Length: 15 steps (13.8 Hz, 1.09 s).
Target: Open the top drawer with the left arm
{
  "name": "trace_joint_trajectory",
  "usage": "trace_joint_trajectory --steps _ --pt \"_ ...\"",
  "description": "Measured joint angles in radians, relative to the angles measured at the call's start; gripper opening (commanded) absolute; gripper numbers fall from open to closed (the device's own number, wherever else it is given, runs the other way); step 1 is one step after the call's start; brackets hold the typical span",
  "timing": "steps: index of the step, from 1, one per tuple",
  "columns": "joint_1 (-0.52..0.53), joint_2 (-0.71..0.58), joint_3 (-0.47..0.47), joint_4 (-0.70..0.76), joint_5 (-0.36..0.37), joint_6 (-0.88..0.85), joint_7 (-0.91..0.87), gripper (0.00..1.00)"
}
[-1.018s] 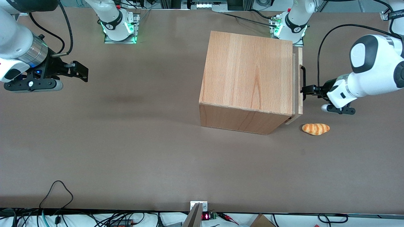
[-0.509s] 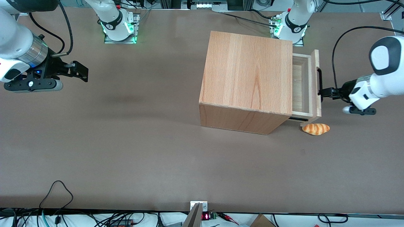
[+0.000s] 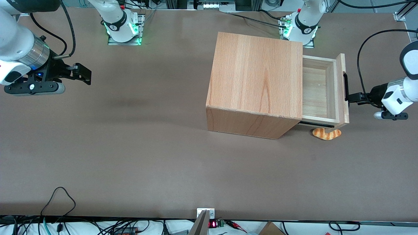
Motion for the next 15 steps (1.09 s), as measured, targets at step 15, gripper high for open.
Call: trace_joint_trajectory --steps 15 --pt "0.113 0.046 0.001 0.218 0.03 -0.153 0.057 1.0"
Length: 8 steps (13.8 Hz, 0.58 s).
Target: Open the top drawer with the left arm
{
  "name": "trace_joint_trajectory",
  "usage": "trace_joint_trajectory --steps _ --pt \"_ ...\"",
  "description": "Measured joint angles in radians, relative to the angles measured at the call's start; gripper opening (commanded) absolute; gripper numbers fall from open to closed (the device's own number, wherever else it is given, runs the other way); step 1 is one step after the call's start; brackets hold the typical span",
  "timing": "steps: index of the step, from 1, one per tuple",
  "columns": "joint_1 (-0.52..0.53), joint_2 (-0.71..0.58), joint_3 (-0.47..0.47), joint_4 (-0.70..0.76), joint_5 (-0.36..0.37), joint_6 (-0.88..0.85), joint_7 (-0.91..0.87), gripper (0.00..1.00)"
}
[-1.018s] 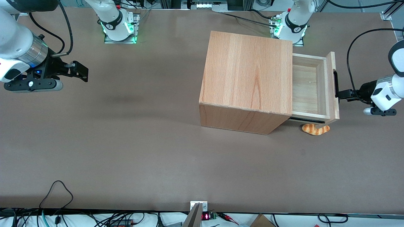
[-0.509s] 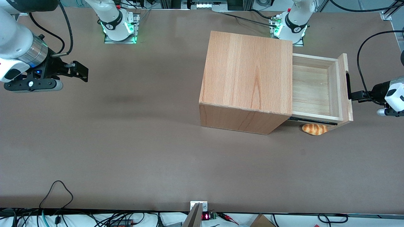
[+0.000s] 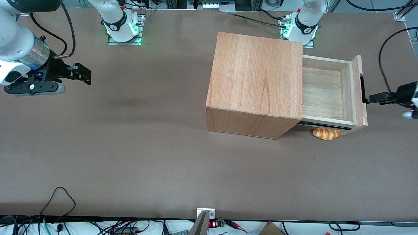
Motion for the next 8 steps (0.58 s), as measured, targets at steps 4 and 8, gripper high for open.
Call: trace_joint_trajectory --steps 4,8 --pt "0.003 -0.008 -0.006 0.116 0.0 -0.047 0.001 1.0" --pt "0.0 -0.041 -0.02 0.204 0.0 -0.092 -0.023 1.0"
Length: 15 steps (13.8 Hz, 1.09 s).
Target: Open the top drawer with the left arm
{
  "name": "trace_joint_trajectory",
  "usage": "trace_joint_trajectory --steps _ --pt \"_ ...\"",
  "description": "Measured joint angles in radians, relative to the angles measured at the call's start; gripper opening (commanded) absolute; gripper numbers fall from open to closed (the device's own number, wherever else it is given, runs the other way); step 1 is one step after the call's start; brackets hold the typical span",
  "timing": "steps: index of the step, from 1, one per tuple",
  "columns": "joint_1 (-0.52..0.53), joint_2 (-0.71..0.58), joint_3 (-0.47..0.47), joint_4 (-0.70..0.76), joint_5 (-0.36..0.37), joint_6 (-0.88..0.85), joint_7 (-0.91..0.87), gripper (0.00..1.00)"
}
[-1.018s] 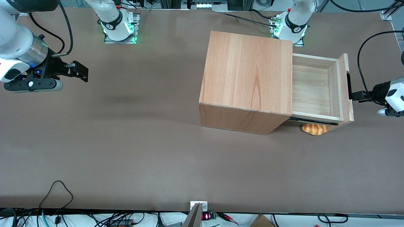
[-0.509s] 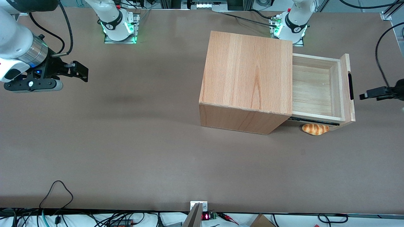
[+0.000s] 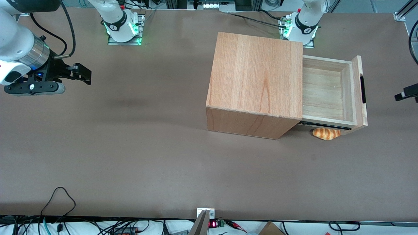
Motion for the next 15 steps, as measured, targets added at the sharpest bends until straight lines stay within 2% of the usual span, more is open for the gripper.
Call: trace_joint_trajectory --steps 3,6,11,15 --pt "-0.058 -0.015 -0.002 0.07 0.051 -0.061 -0.016 1.0" --pt "-0.197 -0.032 0.019 0.115 0.099 -0.106 -0.112 1.0" --pt "-0.423 -0.077 0.189 0.13 0.109 -0.144 -0.169 1.0" --pt "-0.443 -0.109 0.209 0.128 0.124 -0.163 -0.176 1.0"
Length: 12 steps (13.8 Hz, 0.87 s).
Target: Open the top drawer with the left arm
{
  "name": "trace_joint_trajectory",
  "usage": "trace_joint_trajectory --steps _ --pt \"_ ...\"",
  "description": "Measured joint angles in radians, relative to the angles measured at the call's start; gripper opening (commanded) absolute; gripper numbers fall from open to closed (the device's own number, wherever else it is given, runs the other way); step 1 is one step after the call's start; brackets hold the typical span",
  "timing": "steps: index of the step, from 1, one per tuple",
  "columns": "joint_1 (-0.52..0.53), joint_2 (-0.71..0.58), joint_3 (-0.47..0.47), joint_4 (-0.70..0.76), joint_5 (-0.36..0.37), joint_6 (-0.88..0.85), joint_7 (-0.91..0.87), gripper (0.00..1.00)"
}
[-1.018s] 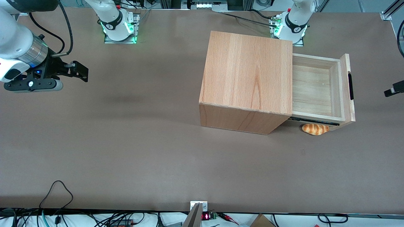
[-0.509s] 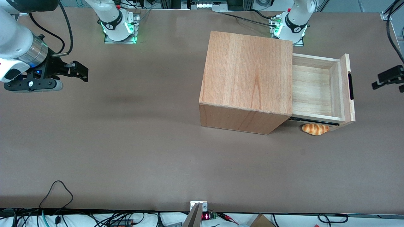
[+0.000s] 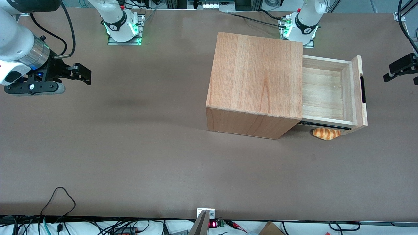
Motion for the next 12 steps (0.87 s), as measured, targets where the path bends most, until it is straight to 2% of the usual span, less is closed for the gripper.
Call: trace_joint_trajectory --steps 2,7,12 --pt "-0.004 -0.024 -0.003 -0.02 0.021 0.014 -0.014 1.0" --pt "-0.014 -0.119 -0.045 -0.19 0.04 0.141 -0.063 1.0" --pt "-0.025 -0.141 -0.045 -0.212 0.041 0.151 -0.069 1.0"
